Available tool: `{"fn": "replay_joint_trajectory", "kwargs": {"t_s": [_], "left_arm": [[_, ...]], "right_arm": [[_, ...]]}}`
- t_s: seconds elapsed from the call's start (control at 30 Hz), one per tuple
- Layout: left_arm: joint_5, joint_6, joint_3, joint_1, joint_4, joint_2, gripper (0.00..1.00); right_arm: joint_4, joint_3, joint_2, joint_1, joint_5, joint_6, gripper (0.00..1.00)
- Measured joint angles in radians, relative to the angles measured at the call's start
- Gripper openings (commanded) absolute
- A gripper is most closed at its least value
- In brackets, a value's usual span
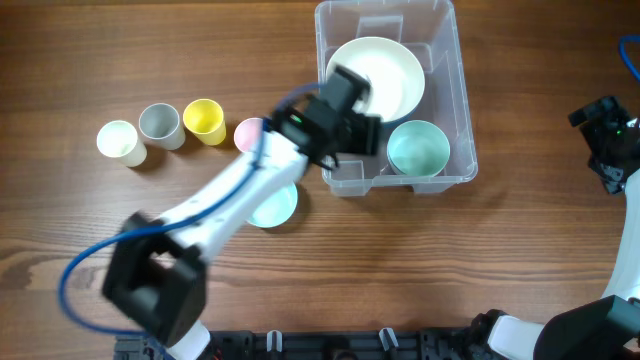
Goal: Pack container
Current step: 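Carry the mint green bowl into the bin and release it, then grasp the second mint green bowl rim with the left gripper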
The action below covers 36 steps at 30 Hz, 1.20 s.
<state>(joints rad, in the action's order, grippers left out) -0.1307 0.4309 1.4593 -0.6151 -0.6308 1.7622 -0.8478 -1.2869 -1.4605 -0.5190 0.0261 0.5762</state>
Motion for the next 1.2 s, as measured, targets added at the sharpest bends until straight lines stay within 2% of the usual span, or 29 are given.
{"fn": "replay_joint_trajectory", "kwargs": {"t_s": [0.13,0.17,0.3,0.4,0.53,0.73,0.83,0.87,1.03,1.07,1.17,1.2], "left_arm": [[0.013,0.0,0.052,0.146,-0.229,-0.169,0.74],[0.024,0.0,0.059,0.219,-0.309,-0.237,0.73],[0.036,0.0,0.067,0.377,-0.584,-0.285,0.71],[0.048,0.008,0.0,0.473,-0.622,-0.28,0.67],[0.02,0.02,-0.214,0.492,-0.433,-0.277,0.56],[-0.021,0.039,-0.498,0.482,-0.221,-0.258,0.52],[-0.025,0.048,-0.568,0.482,-0.179,-0.254,0.34],[-0.026,0.05,-0.586,0.482,-0.144,-0.254,0.33],[-0.025,0.047,-0.616,0.481,-0.061,-0.253,0.14],[-0.025,0.048,-0.621,0.481,-0.06,-0.253,0.14],[-0.025,0.05,-0.623,0.48,-0.06,-0.25,0.25],[-0.025,0.052,-0.623,0.48,-0.06,-0.249,0.23]], "right_arm": [[0.0,0.0,0.0,0.0,0.0,0.0,1.0],[-0.001,0.0,0.0,0.0,0.0,0.0,1.0],[0.0,0.0,0.0,0.0,0.0,0.0,1.0],[0.0,0.0,0.0,0.0,0.0,0.0,1.0],[-0.001,0.0,0.0,0.0,0.0,0.0,1.0],[0.0,0.0,0.0,0.0,0.0,0.0,1.0],[0.0,0.0,0.0,0.0,0.0,0.0,1.0],[0.0,0.0,0.0,0.0,0.0,0.0,1.0],[0.0,0.0,0.0,0.0,0.0,0.0,1.0],[0.0,0.0,0.0,0.0,0.0,0.0,1.0],[0.0,0.0,0.0,0.0,0.0,0.0,1.0],[0.0,0.0,0.0,0.0,0.0,0.0,1.0]]}}
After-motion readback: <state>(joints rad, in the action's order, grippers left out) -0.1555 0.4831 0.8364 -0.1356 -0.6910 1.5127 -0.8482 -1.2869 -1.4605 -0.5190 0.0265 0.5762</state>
